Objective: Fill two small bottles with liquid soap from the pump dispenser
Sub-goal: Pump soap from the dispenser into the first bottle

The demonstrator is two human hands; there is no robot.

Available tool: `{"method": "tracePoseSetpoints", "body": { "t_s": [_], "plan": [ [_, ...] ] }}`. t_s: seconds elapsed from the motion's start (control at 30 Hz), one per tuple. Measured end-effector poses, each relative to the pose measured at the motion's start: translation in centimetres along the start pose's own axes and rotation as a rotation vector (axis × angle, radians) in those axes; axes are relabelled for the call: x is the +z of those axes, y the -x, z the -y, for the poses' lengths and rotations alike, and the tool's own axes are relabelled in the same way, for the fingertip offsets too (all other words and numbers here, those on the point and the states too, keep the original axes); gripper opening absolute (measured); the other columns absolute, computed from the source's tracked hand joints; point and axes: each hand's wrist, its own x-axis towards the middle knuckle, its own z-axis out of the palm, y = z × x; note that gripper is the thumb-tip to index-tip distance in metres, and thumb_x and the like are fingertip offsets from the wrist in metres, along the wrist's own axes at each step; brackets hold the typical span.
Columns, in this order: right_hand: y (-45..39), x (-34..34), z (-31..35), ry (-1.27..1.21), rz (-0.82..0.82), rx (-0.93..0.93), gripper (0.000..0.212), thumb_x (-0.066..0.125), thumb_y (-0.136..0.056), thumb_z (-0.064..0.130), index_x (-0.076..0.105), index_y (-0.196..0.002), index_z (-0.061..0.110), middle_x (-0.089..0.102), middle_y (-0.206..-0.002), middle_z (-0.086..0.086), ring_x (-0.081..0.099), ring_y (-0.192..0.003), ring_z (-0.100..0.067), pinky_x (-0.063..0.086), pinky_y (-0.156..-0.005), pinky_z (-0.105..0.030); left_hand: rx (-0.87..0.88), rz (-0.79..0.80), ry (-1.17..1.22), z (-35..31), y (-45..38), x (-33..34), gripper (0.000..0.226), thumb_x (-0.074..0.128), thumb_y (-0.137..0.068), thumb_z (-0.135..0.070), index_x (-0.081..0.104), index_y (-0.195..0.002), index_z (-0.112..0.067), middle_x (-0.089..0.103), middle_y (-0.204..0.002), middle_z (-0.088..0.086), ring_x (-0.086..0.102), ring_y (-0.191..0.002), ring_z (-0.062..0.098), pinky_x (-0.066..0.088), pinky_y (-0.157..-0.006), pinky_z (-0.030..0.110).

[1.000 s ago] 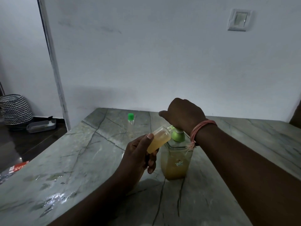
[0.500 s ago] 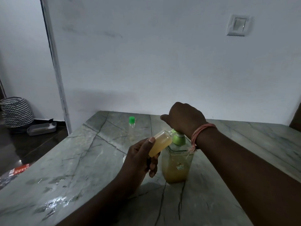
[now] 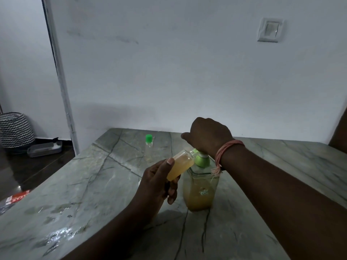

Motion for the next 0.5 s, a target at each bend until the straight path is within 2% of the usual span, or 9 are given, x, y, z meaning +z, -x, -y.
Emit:
{"method": "tracePoseSetpoints", "body": {
  "t_s": [0.13,0.27,0.4,0.5],
  "plan": [
    [-0.3,-0.1,0.1,0.017,-0.078,-0.034,0.045,0.054,-0.090,0.055,0.040,-0.063,0.022,0.051,-0.073,0.001,0.056,-0.074,-0.025,0.042,-0.068,-0.032,-0.007,-0.010,0.022,-0.1,0.1,-0.2,0.032,0.058,-0.095,-0.046,0.074,-0.094,-0.019,0.054,-0.071,0.009,0.044,-0.048,0.016,0.039,-0.041,0.025],
    [0.0,0.9,-0.2,-0.091,0.001,0.048,0.043,0.055,-0.089,0.054,0.046,-0.063,0.021,0.054,-0.069,0.001,0.058,-0.073,-0.025,0.042,-0.066,-0.031,-0.007,-0.010,0.007,0.0,0.0,-0.2,0.030,0.054,-0.092,-0.042,0.074,-0.090,-0.020,0.054,-0.071,0.010,0.045,-0.049,0.016,0.040,-0.041,0.025],
    [0.2,0.4,-0.2,-0.063,0.014,0.049,0.039,0.057,-0.088,0.050,0.047,-0.065,0.021,0.053,-0.070,0.002,0.056,-0.070,-0.023,0.040,-0.064,-0.030,-0.009,0.004,-0.016,0.0,0.1,0.0,0.028,0.054,-0.091,-0.042,0.074,-0.088,-0.024,0.055,-0.071,0.010,0.046,-0.048,0.016,0.041,-0.041,0.026],
    [0.1,-0.3,0.3,0.032,-0.037,-0.017,0.040,0.055,-0.090,0.050,0.041,-0.065,0.022,0.048,-0.070,0.001,0.055,-0.072,-0.024,0.040,-0.065,-0.031,-0.007,-0.009,-0.001,-0.1,0.2,0.0,0.030,0.055,-0.090,-0.042,0.072,-0.095,-0.018,0.054,-0.072,0.011,0.045,-0.048,0.016,0.040,-0.040,0.025]
  ]
}}
